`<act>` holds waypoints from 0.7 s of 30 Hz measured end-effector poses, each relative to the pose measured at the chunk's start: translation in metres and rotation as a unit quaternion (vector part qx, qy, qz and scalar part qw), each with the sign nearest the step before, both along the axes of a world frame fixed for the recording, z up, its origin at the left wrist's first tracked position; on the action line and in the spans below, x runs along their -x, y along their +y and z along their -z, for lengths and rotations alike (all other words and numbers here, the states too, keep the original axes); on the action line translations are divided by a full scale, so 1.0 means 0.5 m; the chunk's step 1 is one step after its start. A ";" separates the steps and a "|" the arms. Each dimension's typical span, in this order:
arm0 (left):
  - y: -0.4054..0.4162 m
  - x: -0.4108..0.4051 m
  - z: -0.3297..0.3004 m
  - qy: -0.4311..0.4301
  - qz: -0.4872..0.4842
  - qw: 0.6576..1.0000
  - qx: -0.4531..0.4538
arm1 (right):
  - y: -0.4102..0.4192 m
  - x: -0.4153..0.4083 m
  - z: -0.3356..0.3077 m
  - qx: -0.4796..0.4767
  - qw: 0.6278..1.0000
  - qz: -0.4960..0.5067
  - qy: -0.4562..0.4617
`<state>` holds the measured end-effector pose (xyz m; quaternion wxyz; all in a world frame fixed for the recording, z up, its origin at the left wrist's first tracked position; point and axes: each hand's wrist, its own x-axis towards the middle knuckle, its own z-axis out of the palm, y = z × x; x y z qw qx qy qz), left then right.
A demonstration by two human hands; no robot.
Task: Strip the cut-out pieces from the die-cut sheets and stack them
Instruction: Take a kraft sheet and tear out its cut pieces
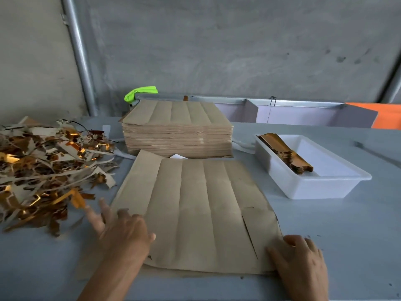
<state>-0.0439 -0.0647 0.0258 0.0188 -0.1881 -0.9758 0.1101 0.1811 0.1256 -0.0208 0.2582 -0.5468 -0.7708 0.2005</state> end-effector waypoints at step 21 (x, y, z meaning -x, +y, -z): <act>0.243 -0.081 0.025 -0.186 0.406 0.837 -0.316 | -0.013 0.022 -0.059 -0.154 0.973 -0.010 0.173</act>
